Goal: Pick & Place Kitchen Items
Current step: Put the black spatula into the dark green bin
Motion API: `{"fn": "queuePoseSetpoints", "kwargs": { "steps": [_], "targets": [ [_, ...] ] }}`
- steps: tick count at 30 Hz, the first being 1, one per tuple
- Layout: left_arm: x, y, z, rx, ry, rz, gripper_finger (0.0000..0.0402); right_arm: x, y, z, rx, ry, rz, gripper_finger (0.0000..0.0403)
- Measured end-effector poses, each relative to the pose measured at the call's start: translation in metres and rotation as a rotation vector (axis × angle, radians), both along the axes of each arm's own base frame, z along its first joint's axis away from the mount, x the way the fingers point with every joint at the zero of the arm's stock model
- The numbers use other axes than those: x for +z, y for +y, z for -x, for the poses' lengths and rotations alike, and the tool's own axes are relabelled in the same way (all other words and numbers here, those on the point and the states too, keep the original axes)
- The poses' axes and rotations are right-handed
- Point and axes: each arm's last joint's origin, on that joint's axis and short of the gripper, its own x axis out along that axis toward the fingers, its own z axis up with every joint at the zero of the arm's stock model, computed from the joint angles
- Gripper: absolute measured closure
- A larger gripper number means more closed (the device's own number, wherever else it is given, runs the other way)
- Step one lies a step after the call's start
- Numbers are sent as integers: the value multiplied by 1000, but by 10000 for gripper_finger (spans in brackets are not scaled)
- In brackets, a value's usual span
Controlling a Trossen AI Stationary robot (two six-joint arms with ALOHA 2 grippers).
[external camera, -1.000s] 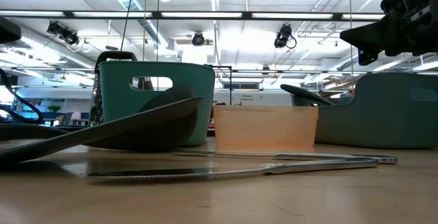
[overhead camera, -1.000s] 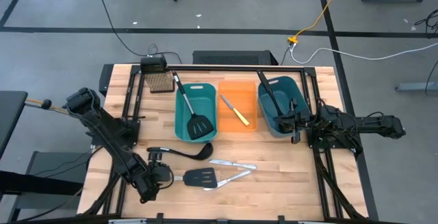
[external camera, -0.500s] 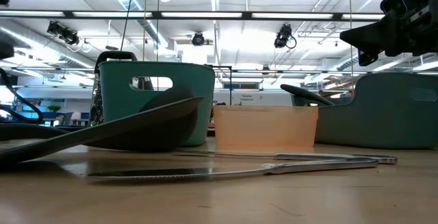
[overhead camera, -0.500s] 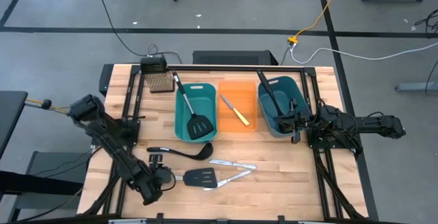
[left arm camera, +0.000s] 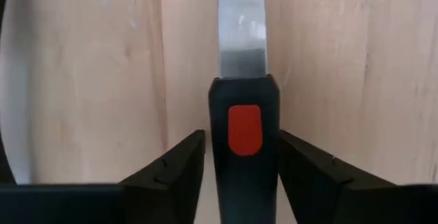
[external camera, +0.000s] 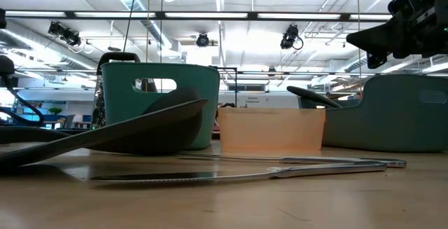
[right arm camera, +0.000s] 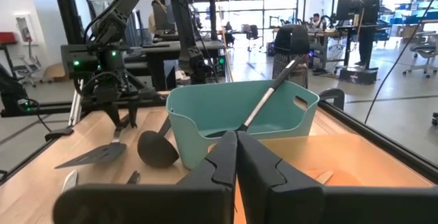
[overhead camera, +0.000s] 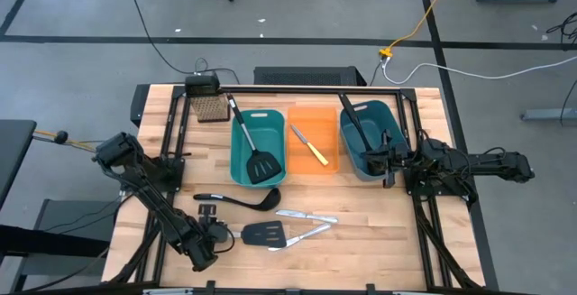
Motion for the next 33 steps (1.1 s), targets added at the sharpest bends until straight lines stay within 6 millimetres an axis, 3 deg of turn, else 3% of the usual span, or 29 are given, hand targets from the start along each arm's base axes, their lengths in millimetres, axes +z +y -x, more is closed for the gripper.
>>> {"fn": "queuePoseSetpoints", "kwargs": {
  "steps": [4,17,28,33],
  "targets": [
    [0,0,0,-2,6,6,281,0,0,0,0,1,1,385],
    [8,-5,-3,-68,-17,-16,284,0,0,0,1,2,2,385],
    [50,-6,-8,-108,-132,-79,284,0,0,0,1,2,2,385],
    [89,-2,-10,-144,-254,-207,284,0,0,0,0,2,3,385]
  ]
}}
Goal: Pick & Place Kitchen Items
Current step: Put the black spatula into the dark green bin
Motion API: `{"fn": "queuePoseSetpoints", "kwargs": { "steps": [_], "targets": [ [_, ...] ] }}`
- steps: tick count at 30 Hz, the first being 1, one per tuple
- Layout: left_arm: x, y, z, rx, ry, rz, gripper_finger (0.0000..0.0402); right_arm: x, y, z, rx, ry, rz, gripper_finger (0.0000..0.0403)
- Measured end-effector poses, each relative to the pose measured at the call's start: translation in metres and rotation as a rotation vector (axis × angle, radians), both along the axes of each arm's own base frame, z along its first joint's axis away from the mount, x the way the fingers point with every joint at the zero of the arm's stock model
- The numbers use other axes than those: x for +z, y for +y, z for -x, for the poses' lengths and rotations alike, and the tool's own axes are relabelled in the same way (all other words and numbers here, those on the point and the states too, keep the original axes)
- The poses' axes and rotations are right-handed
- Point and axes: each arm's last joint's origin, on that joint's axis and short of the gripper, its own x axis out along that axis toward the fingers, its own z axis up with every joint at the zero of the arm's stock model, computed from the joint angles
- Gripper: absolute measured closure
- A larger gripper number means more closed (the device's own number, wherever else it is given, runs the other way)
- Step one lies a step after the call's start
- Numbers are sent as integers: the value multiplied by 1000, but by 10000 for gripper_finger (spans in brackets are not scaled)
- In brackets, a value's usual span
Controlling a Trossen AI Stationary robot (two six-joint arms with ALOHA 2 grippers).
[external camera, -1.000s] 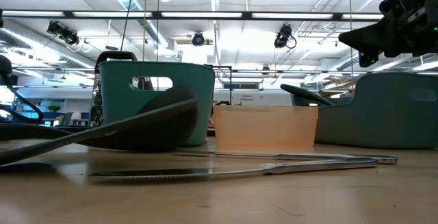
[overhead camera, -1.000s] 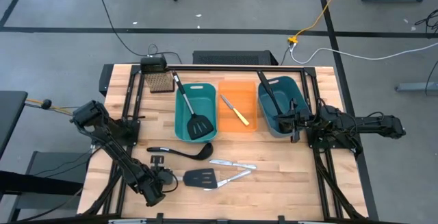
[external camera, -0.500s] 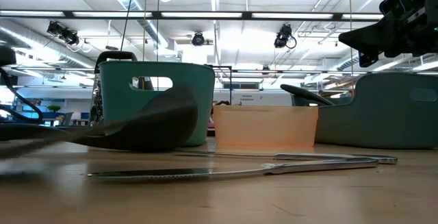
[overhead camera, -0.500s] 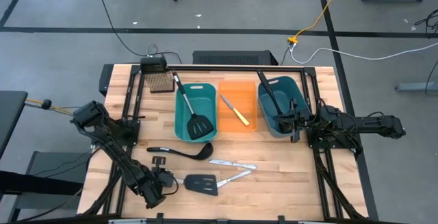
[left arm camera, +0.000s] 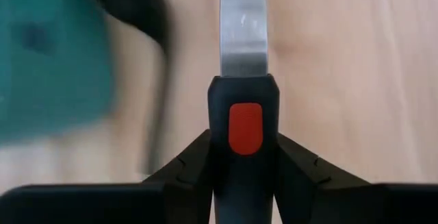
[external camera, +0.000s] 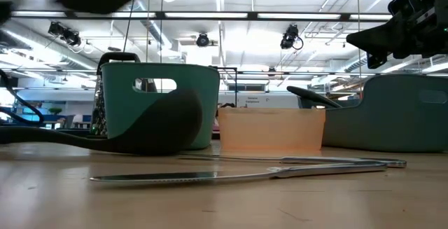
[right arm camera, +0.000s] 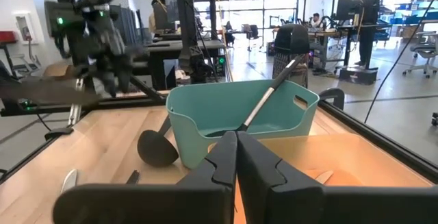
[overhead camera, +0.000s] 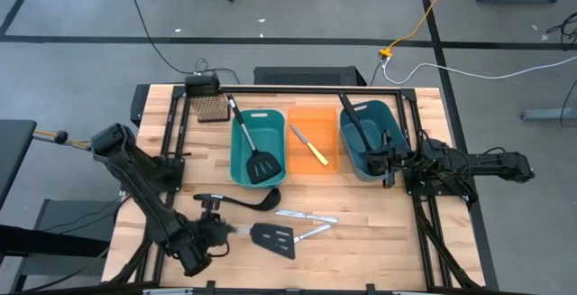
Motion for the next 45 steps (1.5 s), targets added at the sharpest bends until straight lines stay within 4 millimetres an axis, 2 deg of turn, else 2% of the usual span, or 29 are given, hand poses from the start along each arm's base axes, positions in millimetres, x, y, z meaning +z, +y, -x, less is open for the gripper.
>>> {"fn": "queuePoseSetpoints", "kwargs": {
  "steps": [3,7,12,21,29,36,45],
  "targets": [
    [28,7,-2,-12,-110,-159,284,0,0,0,0,0,0,385],
    [62,31,-5,54,-210,-379,284,0,0,0,0,0,-1,385],
    [77,72,-11,138,-90,-574,284,0,0,0,0,0,-2,385],
    [60,128,-34,179,150,-746,284,0,0,0,0,0,-4,385],
    [34,164,-34,146,406,-822,284,0,0,0,1,0,-4,385],
    [17,182,-28,88,570,-874,284,0,0,0,0,1,-4,385],
    [13,193,-28,-73,712,-1000,284,0,0,0,0,0,-3,385]
  ]
}}
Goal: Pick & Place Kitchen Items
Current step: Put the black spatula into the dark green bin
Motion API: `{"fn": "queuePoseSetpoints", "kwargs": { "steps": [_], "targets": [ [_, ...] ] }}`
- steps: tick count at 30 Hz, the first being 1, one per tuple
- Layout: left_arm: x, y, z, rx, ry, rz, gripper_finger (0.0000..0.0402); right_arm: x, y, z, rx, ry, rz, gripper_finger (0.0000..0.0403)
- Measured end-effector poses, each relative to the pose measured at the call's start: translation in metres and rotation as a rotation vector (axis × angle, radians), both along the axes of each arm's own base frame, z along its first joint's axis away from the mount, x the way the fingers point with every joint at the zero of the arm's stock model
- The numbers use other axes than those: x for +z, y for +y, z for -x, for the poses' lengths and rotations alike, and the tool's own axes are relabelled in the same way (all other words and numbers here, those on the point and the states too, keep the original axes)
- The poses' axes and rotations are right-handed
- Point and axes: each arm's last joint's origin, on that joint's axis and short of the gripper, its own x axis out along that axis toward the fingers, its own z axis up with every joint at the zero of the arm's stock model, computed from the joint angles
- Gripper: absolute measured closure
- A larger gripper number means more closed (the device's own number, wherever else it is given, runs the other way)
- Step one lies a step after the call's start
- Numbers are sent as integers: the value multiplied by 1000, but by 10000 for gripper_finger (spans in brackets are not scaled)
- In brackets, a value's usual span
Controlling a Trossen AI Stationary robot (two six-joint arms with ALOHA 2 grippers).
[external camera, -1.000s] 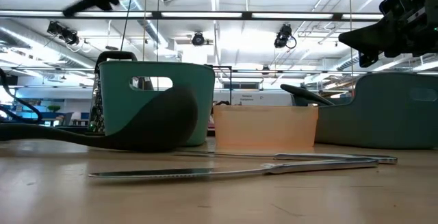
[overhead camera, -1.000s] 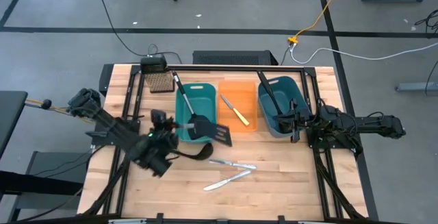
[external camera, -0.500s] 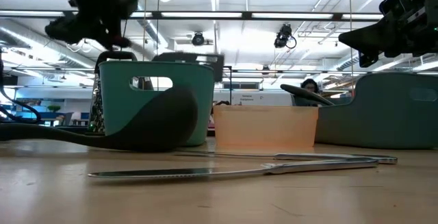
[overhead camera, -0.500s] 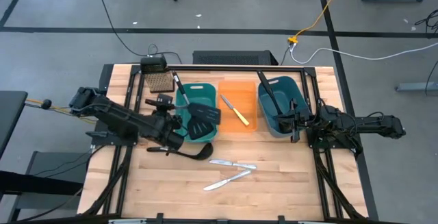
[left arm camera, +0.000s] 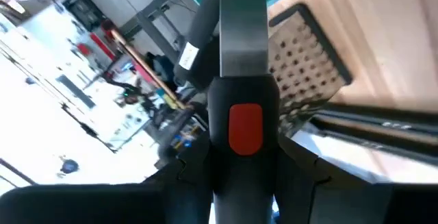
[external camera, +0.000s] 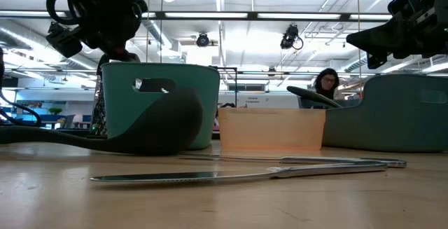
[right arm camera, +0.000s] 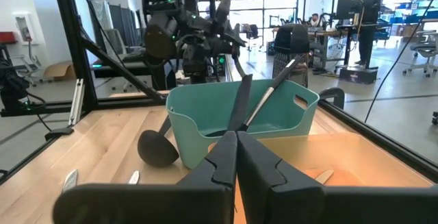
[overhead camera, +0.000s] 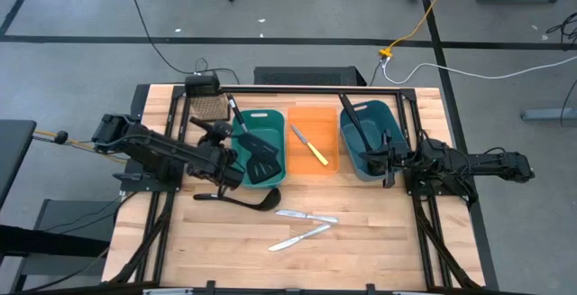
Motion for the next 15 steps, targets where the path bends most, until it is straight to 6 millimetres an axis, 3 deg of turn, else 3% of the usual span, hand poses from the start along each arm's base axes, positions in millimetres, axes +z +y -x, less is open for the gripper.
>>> {"fn": "queuePoseSetpoints", "kwargs": {
  "steps": [15],
  "targets": [
    [-10,8,-20,-39,16,182,284,0,0,0,-1,1,0,385]
  ]
}}
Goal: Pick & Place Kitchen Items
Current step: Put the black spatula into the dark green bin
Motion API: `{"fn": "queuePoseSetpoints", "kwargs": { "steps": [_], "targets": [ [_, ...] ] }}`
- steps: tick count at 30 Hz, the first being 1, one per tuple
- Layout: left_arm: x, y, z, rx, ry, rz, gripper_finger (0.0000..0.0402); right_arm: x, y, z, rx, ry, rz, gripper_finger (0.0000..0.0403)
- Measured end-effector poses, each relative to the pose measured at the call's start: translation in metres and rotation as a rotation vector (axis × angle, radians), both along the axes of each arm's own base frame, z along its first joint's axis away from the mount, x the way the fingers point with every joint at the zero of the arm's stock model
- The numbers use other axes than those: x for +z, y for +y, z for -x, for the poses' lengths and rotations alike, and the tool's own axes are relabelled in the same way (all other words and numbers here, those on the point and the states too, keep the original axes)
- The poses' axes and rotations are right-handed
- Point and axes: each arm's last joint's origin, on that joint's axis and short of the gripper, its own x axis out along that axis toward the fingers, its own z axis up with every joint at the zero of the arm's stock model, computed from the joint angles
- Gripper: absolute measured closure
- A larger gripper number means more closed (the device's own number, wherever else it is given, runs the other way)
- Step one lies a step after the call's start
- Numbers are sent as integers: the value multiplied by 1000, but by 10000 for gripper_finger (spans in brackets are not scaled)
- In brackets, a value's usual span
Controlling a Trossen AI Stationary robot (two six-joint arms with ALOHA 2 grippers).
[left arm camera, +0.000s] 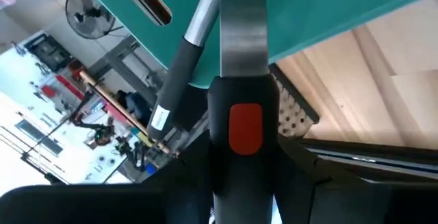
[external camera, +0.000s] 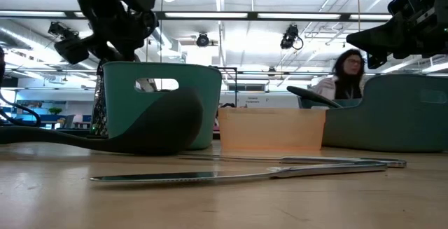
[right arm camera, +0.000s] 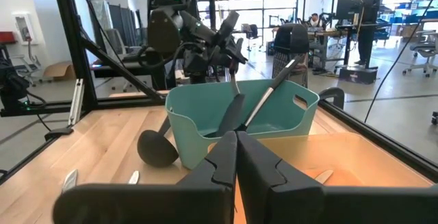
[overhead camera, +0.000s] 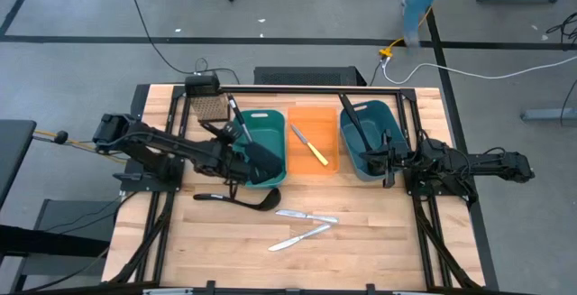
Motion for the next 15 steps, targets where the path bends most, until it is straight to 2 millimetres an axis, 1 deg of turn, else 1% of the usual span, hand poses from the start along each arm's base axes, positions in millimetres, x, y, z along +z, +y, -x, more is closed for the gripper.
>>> {"fn": "queuePoseSetpoints", "kwargs": {
  "steps": [2,7,14,15],
  "targets": [
    [-1,4,-1,4,11,14,284,0,0,0,0,0,0,385],
    [-4,19,-5,51,36,145,284,0,0,0,0,0,0,385],
    [-4,29,-5,82,47,191,284,0,0,0,-2,1,0,385],
    [-4,29,-5,90,42,197,279,0,0,0,-2,1,0,385]
  ]
}}
